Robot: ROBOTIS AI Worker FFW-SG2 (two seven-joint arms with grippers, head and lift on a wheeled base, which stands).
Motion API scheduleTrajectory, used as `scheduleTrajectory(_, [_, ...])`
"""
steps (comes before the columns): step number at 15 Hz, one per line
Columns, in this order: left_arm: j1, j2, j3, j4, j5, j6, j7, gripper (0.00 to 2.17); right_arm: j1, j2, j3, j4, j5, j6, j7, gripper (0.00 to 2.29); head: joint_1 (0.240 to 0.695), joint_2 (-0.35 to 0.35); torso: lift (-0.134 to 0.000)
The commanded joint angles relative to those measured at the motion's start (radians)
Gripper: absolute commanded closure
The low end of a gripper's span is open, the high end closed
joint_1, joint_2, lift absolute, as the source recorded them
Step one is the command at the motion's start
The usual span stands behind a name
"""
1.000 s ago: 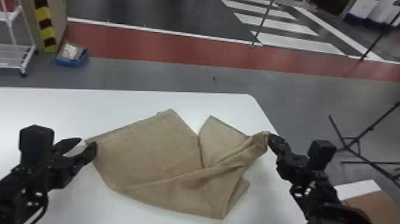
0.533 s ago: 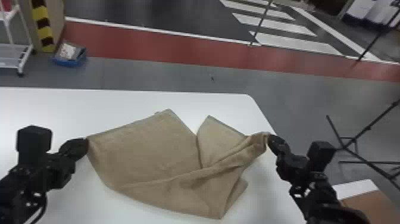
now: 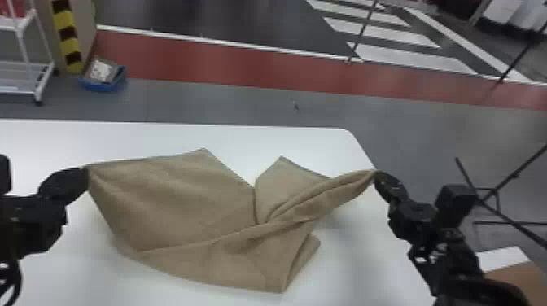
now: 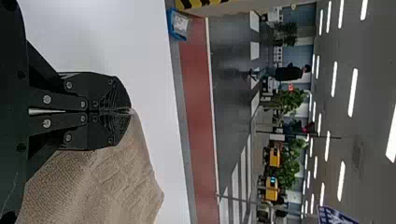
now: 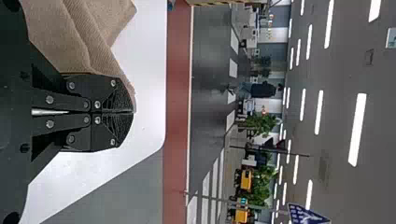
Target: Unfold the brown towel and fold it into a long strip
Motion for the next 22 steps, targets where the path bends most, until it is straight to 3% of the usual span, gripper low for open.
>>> scheduleTrajectory(1, [0.033,0.002,0.086,-0.189,-0.007,0.223,0.04,2.01,-0.005,-0.006,-0.068,-0.04,-0.047,0.04,0.001,1.42,0.695,-0.298,-0.123])
scheduleTrajectory(4, [0.061,0.002,0.204,-0.333,0.018,0.358,0.091,2.02,-0.019,-0.013,-0.168,-0.08,-0.088,0.089,0.023,1.42,0.695,-0.283,-0.123])
scheduleTrajectory(6, [0.067,0.002,0.273,-0.442,0.075,0.518,0.104,2.02,0.0,-0.011,-0.2,-0.149,-0.122,0.117,0.041,1.42,0.695,-0.277,-0.123])
scheduleTrajectory(8, [0.067,0.002,0.282,-0.522,0.096,0.613,0.118,2.01,0.009,-0.013,-0.176,-0.196,-0.119,0.16,0.041,1.42,0.695,-0.268,-0.123])
scheduleTrajectory(10, [0.053,0.002,0.272,-0.538,0.115,0.613,0.117,2.01,-0.04,-0.022,-0.102,-0.202,-0.088,0.221,0.041,1.42,0.695,-0.26,-0.123])
scheduleTrajectory(13, [-0.03,0.002,0.267,-0.469,0.138,0.607,0.115,2.01,-0.18,-0.022,0.002,-0.166,-0.005,0.313,0.037,1.42,0.695,-0.215,-0.123])
scheduleTrajectory(16, [-0.157,0.018,0.256,-0.336,0.153,0.597,0.118,2.01,-0.355,-0.023,0.063,-0.054,0.052,0.337,0.029,1.42,0.678,-0.17,-0.123])
scheduleTrajectory(20, [-0.335,0.045,0.224,-0.15,0.154,0.536,0.137,2.01,-0.591,-0.031,0.113,0.17,0.07,0.328,0.035,1.42,0.589,-0.121,-0.123])
scheduleTrajectory(22, [-0.413,0.052,0.215,-0.023,0.177,0.395,0.143,2.01,-0.675,-0.029,0.136,0.278,0.068,0.239,0.041,1.42,0.553,-0.106,-0.123])
